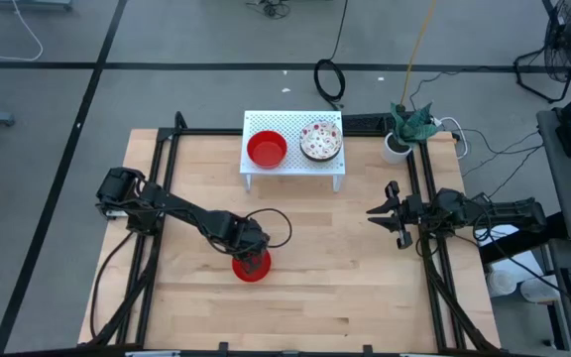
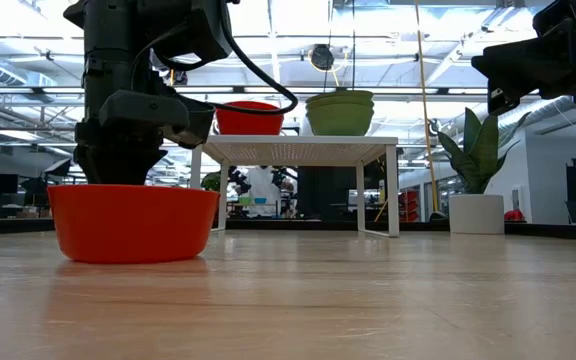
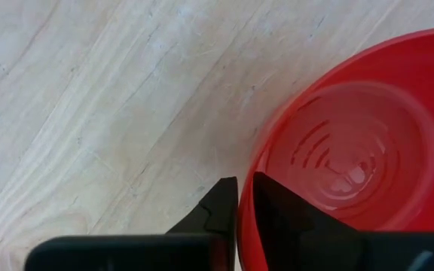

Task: Pick & Place Mini bowls
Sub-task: Stack the red bowl on the red bowl on the shelf, then return to Home Position

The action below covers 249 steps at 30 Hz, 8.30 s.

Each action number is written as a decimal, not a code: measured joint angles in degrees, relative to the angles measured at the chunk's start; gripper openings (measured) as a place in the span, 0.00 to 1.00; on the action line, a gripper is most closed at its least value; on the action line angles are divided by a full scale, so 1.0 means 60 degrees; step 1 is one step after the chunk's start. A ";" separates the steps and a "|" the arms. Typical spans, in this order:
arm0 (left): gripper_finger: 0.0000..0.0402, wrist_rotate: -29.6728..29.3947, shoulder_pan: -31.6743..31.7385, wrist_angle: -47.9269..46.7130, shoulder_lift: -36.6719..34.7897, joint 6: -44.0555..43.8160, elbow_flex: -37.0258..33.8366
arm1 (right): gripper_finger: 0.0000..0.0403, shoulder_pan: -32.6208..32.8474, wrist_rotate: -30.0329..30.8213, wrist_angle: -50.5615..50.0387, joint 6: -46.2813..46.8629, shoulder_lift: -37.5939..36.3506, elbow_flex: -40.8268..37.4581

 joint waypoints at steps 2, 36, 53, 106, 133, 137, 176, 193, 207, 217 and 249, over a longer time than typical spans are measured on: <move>0.12 0.0002 0.0000 0.0000 0.0000 -0.0001 0.0000 | 0.18 -0.0001 -0.0002 0.0000 0.0001 0.0000 -0.0001; 0.13 0.1038 0.0397 0.0040 0.0000 0.0013 0.0000 | 0.18 -0.0004 -0.0002 0.0000 0.0000 0.0000 -0.0001; 0.03 0.0716 0.0681 0.0011 -0.0797 0.0146 0.0508 | 0.18 0.0000 -0.0002 0.0000 0.0000 -0.0004 0.0002; 0.03 0.2727 0.8707 -0.3728 -0.0840 0.2786 0.7191 | 0.18 -0.0003 -0.0002 0.0004 0.0001 -0.0004 0.0001; 0.07 0.2033 0.8793 -0.5315 0.0142 0.2923 0.7191 | 0.18 0.0000 -0.0002 0.0000 0.0004 -0.0004 0.0000; 0.06 0.2145 0.8685 -0.5311 0.0142 0.2971 0.7191 | 0.18 0.0000 -0.0002 0.0000 0.0002 -0.0004 -0.0001; 0.44 0.4628 0.9155 -0.3630 -0.0681 0.3594 0.7176 | 0.18 0.0000 -0.0002 0.0003 0.0000 -0.0004 -0.0001; 0.44 0.3983 0.8756 -0.1483 -0.6138 0.5498 0.7187 | 0.18 -0.0002 -0.0002 0.0001 0.0002 0.0000 0.0002; 0.44 0.3420 0.8766 -0.4321 -0.9713 0.7394 0.7072 | 0.18 0.0000 -0.0002 0.0000 0.0004 0.0000 0.0002; 0.44 0.0293 0.9315 -0.4147 -1.2061 0.5845 0.2421 | 0.18 0.0000 -0.0002 0.0000 0.0001 0.0000 0.0002; 0.44 0.3552 0.9296 0.8605 -1.5384 0.7966 -0.9938 | 0.18 0.0000 -0.0002 0.0004 0.0003 -0.0004 -0.0001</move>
